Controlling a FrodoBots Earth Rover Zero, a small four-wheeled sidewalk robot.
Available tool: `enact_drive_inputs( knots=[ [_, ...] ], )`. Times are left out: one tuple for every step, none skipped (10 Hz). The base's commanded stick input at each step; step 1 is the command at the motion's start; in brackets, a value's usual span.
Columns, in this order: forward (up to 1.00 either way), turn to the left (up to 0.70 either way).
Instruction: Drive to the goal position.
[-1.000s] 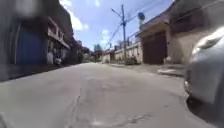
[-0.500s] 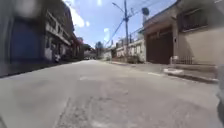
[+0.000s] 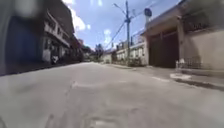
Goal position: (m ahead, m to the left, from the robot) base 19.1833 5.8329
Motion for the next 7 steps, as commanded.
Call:
enact_drive_inputs(
  knots=[
    [0.97,0.03],
    [0.98,0.04],
    [0.98,0.02],
    [0.98,0.0],
    [0.97,0.0],
    [0.98,0.0],
    [0.98,0.0]
  ],
)
